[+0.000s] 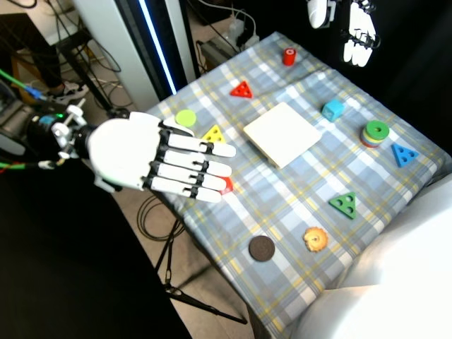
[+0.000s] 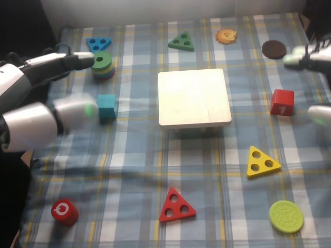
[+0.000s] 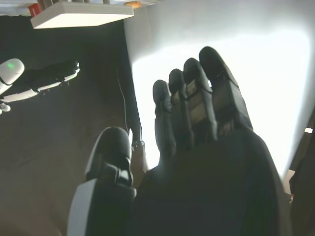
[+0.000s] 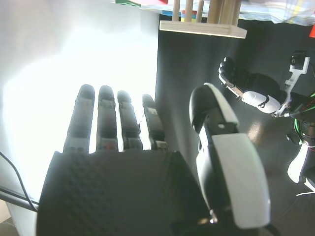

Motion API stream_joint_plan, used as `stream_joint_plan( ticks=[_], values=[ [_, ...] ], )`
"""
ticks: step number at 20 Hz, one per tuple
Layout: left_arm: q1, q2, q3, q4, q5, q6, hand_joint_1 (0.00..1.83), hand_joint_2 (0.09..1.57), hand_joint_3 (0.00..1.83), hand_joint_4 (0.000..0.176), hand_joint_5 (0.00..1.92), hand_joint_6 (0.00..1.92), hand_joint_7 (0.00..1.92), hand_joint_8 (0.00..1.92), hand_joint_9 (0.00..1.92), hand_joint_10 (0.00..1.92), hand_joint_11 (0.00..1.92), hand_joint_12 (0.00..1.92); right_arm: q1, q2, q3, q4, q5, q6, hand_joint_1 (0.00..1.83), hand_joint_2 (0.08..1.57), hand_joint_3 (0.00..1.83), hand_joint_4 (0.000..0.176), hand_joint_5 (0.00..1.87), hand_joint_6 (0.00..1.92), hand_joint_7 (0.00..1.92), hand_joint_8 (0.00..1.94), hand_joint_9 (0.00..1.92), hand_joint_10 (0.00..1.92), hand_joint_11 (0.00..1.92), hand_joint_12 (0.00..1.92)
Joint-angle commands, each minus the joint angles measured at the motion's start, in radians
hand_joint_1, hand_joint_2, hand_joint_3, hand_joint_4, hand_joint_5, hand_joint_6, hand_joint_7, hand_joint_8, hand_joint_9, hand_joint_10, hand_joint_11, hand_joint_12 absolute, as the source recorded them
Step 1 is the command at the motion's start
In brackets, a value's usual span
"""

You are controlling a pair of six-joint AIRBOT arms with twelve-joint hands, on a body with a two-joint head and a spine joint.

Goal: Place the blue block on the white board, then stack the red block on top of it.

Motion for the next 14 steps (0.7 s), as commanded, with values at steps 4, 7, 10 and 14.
stream_joint_plan(
  ticks=[4, 7, 10, 14],
  values=[
    [-0.088, -0.026, 0.014, -0.064, -0.018, 0.241, 0.64, 0.97, 0.0, 0.176, 0.36, 0.0, 0.29, 0.0, 0.32, 0.01, 0.09, 0.47, 0.018, 0.0, 0.005, 0.008, 0.119, 0.014, 0.49, 1.25, 0.0, 0.009, 0.47, 0.0, 0.48, 0.0, 0.46, 0.0, 0.32, 0.43],
    [-0.161, -0.076, 0.062, -0.133, 0.078, 0.407, 0.63, 0.94, 0.0, 0.176, 0.37, 0.01, 0.32, 0.0, 0.31, 0.0, 0.07, 0.5, 0.019, 0.001, 0.005, -0.007, 0.119, 0.02, 0.48, 1.26, 0.01, 0.01, 0.47, 0.0, 0.49, 0.0, 0.46, 0.01, 0.32, 0.42],
    [-0.223, -0.128, 0.127, -0.195, 0.187, 0.54, 0.72, 0.92, 0.0, 0.176, 0.43, 0.02, 0.34, 0.01, 0.32, 0.0, 0.08, 0.52, 0.024, 0.001, 0.005, -0.018, 0.119, 0.024, 0.47, 1.27, 0.01, 0.01, 0.47, 0.0, 0.5, 0.0, 0.48, 0.01, 0.32, 0.4],
    [-0.286, -0.198, 0.169, -0.28, 0.266, 0.804, 0.73, 0.91, 0.0, 0.176, 0.48, 0.01, 0.34, 0.0, 0.28, 0.0, 0.0, 0.49, 0.025, 0.001, 0.006, -0.025, 0.119, 0.024, 0.44, 1.29, 0.01, 0.021, 0.46, 0.0, 0.5, 0.0, 0.49, 0.01, 0.33, 0.4]
  ],
)
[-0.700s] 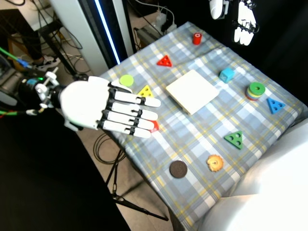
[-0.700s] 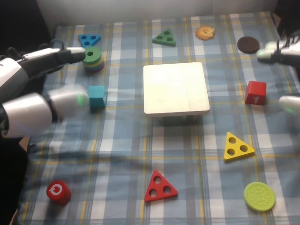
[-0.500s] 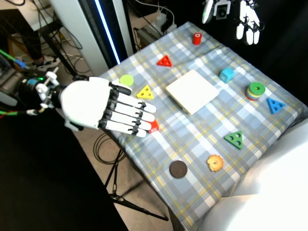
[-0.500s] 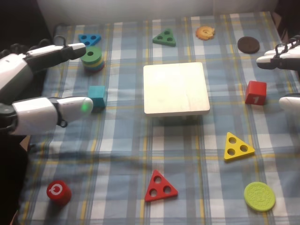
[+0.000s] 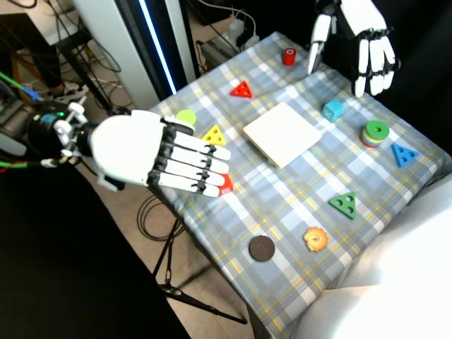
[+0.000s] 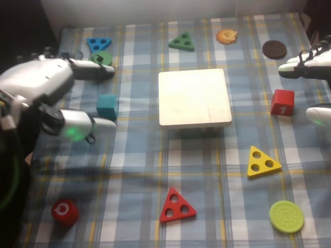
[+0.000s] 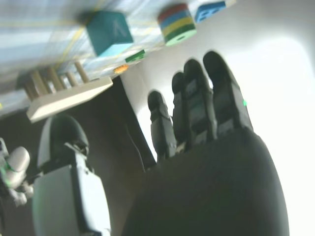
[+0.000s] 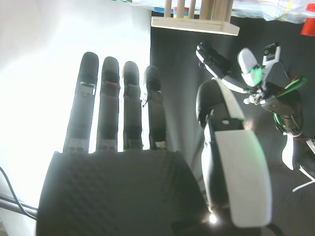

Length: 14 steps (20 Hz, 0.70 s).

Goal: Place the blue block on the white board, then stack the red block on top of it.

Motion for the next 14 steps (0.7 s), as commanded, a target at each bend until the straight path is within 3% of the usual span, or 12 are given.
stream_joint_plan(
  ticks=[1, 4, 5, 7, 9, 14],
  values=[
    [-0.018, -0.007, 0.011, 0.017, -0.075, 0.034, 0.76, 0.9, 0.0, 0.176, 0.51, 0.01, 0.35, 0.0, 0.28, 0.0, 0.0, 0.45, 0.014, 0.001, 0.005, 0.019, 0.117, 0.009, 0.44, 1.29, 0.01, 0.019, 0.46, 0.0, 0.51, 0.0, 0.49, 0.01, 0.34, 0.4],
    [-0.026, -0.015, 0.025, 0.0, -0.06, 0.055, 0.81, 0.88, 0.0, 0.176, 0.53, 0.01, 0.37, 0.01, 0.29, 0.01, 0.0, 0.43, 0.014, 0.001, 0.005, 0.017, 0.117, 0.011, 0.44, 1.3, 0.01, 0.025, 0.45, 0.0, 0.51, 0.0, 0.5, 0.01, 0.32, 0.39],
    [-0.028, -0.016, 0.031, -0.003, -0.057, 0.056, 0.8, 0.89, 0.0, 0.176, 0.53, 0.01, 0.37, 0.01, 0.3, 0.01, 0.0, 0.43, 0.014, 0.001, 0.005, 0.017, 0.117, 0.011, 0.44, 1.3, 0.01, 0.013, 0.45, 0.0, 0.51, 0.0, 0.49, 0.01, 0.32, 0.39],
    [-0.037, -0.024, 0.048, -0.016, -0.047, 0.061, 0.81, 0.9, 0.0, 0.176, 0.55, 0.01, 0.39, 0.01, 0.31, 0.01, 0.0, 0.45, 0.013, 0.001, 0.005, 0.017, 0.117, 0.011, 0.43, 1.31, 0.01, 0.014, 0.45, 0.0, 0.52, 0.01, 0.5, 0.01, 0.32, 0.38],
    [-0.048, -0.035, 0.066, -0.032, -0.031, 0.073, 0.83, 0.9, 0.0, 0.176, 0.56, 0.0, 0.39, 0.0, 0.32, 0.0, 0.0, 0.48, 0.012, 0.001, 0.005, 0.017, 0.117, 0.012, 0.44, 1.32, 0.0, 0.025, 0.45, 0.0, 0.53, 0.01, 0.52, 0.01, 0.33, 0.37],
    [-0.082, -0.087, 0.128, -0.103, 0.018, 0.156, 0.82, 0.91, 0.0, 0.167, 0.6, 0.01, 0.4, 0.0, 0.35, 0.0, 0.0, 0.48, 0.01, 0.001, 0.005, 0.016, 0.117, 0.012, 0.43, 1.33, 0.0, 0.005, 0.46, 0.0, 0.55, 0.0, 0.54, 0.0, 0.41, 0.24]
  ],
)
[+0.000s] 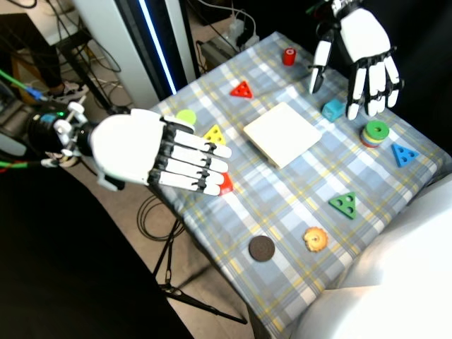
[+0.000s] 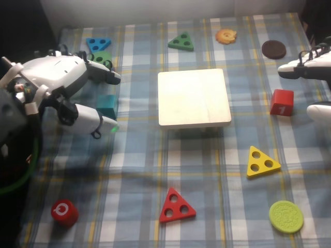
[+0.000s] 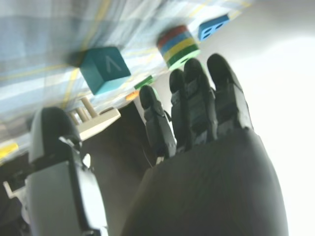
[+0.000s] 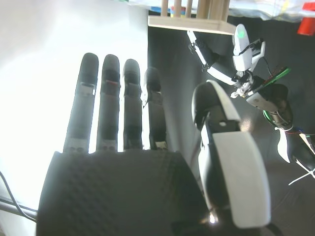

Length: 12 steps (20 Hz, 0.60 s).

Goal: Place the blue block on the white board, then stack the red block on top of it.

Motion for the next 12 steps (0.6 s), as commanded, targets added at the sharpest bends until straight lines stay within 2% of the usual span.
stream_joint_plan(
  ticks=[1, 2, 3, 5, 8, 10, 11, 12],
  values=[
    [-0.014, -0.002, 0.01, 0.02, -0.076, 0.003, 0.82, 0.91, 0.0, 0.169, 0.6, 0.0, 0.41, 0.0, 0.35, 0.0, 0.0, 0.47, 0.01, 0.0, 0.003, 0.021, 0.117, 0.005, 0.42, 1.33, 0.0, 0.009, 0.46, 0.0, 0.55, 0.0, 0.55, 0.0, 0.41, 0.23],
    [-0.015, -0.006, 0.018, 0.011, -0.071, 0.003, 0.83, 0.91, 0.0, 0.164, 0.62, 0.01, 0.42, 0.01, 0.36, 0.01, 0.01, 0.47, 0.01, 0.0, 0.003, 0.021, 0.117, 0.005, 0.43, 1.33, 0.0, 0.016, 0.46, 0.0, 0.55, 0.0, 0.54, 0.0, 0.41, 0.23],
    [-0.015, -0.007, 0.022, 0.007, -0.069, 0.003, 0.84, 0.92, 0.01, 0.163, 0.63, 0.01, 0.43, 0.01, 0.36, 0.0, 0.0, 0.47, 0.01, 0.0, 0.003, 0.02, 0.116, 0.005, 0.43, 1.34, 0.0, 0.012, 0.46, 0.0, 0.55, 0.0, 0.53, 0.0, 0.4, 0.22],
    [-0.015, -0.007, 0.027, -0.002, -0.063, 0.005, 0.85, 0.94, 0.0, 0.157, 0.67, 0.01, 0.45, 0.01, 0.38, 0.01, 0.01, 0.49, 0.01, 0.0, 0.003, 0.019, 0.114, 0.005, 0.42, 1.34, 0.0, 0.016, 0.45, 0.0, 0.55, 0.0, 0.53, 0.0, 0.41, 0.22],
    [-0.015, -0.008, 0.031, -0.013, -0.06, 0.013, 0.89, 0.96, 0.0, 0.141, 0.73, 0.01, 0.49, 0.0, 0.4, 0.0, 0.01, 0.53, 0.008, 0.0, 0.003, 0.017, 0.111, 0.007, 0.41, 1.34, 0.0, 0.011, 0.46, 0.0, 0.55, 0.0, 0.54, 0.01, 0.41, 0.21],
    [-0.015, -0.01, 0.032, -0.015, -0.061, 0.013, 0.89, 0.98, 0.0, 0.139, 0.78, 0.0, 0.51, 0.0, 0.42, 0.0, 0.0, 0.57, 0.007, 0.0, 0.003, 0.017, 0.111, 0.007, 0.41, 1.34, 0.0, 0.002, 0.46, 0.0, 0.56, 0.0, 0.55, 0.01, 0.43, 0.21],
    [-0.015, -0.012, 0.033, -0.018, -0.066, 0.013, 0.87, 0.99, 0.01, 0.145, 0.79, 0.01, 0.52, 0.01, 0.43, 0.01, 0.0, 0.58, 0.007, 0.0, 0.003, 0.017, 0.111, 0.008, 0.41, 1.35, 0.0, 0.001, 0.46, 0.0, 0.56, 0.0, 0.55, 0.01, 0.42, 0.21],
    [-0.015, -0.014, 0.033, -0.019, -0.07, 0.013, 0.87, 0.99, 0.0, 0.135, 0.83, 0.02, 0.55, 0.01, 0.45, 0.01, 0.02, 0.59, 0.006, 0.0, 0.003, 0.017, 0.111, 0.008, 0.41, 1.35, 0.01, 0.0, 0.46, 0.0, 0.56, 0.0, 0.55, 0.0, 0.42, 0.2]
  ],
)
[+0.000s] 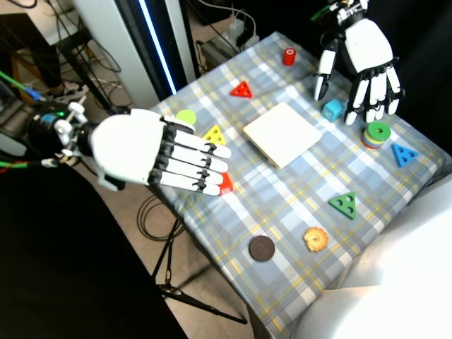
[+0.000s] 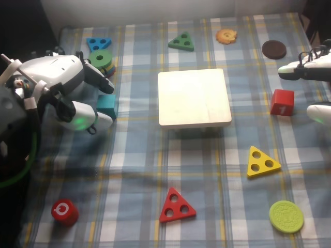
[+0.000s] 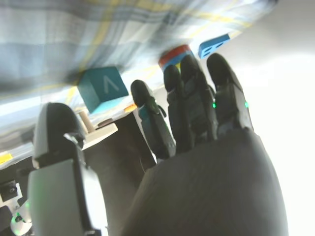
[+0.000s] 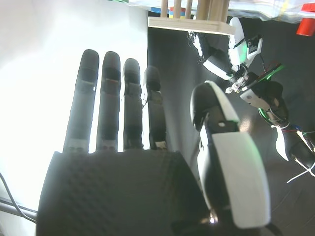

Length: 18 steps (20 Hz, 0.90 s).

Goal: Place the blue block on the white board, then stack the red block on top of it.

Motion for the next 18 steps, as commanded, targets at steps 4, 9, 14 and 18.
stream_joint_plan(
  ticks=[4, 9, 14, 18],
  values=[
    [-0.012, -0.011, 0.005, 0.024, -0.106, 0.004, 0.87, 1.0, 0.01, 0.129, 0.86, 0.01, 0.57, 0.0, 0.46, 0.0, 0.0, 0.62, 0.005, 0.0, 0.003, 0.02, 0.113, 0.007, 0.4, 1.36, 0.01, 0.009, 0.46, 0.0, 0.55, 0.0, 0.53, 0.0, 0.41, 0.19],
    [-0.012, -0.012, 0.007, 0.018, -0.111, 0.004, 0.88, 1.02, 0.0, 0.119, 0.93, 0.0, 0.66, 0.0, 0.53, 0.01, 0.0, 0.76, 0.003, 0.0, 0.003, 0.02, 0.113, 0.007, 0.41, 1.37, 0.01, 0.002, 0.46, 0.0, 0.57, 0.0, 0.54, 0.0, 0.42, 0.19],
    [-0.012, -0.012, 0.009, 0.008, -0.109, 0.003, 1.03, 1.09, 0.0, 0.172, 1.02, 0.91, 0.79, 0.01, 0.6, 0.01, 0.0, 0.84, 0.002, 0.0, 0.003, 0.021, 0.113, 0.007, 0.35, 1.39, 0.0, 0.0, 0.47, 0.0, 0.58, 0.0, 0.53, 0.0, 0.42, 0.19],
    [-0.025, -0.009, -0.012, 0.045, -0.127, -0.026, 1.06, 1.1, 0.0, 0.099, 1.01, 0.92, 0.8, 0.0, 0.61, 0.0, 0.0, 0.85, -0.001, 0.0, 0.002, 0.021, 0.113, 0.008, 0.3, 1.41, 0.01, 0.001, 0.46, 0.0, 0.58, 0.0, 0.53, 0.0, 0.43, 0.18]
  ],
)
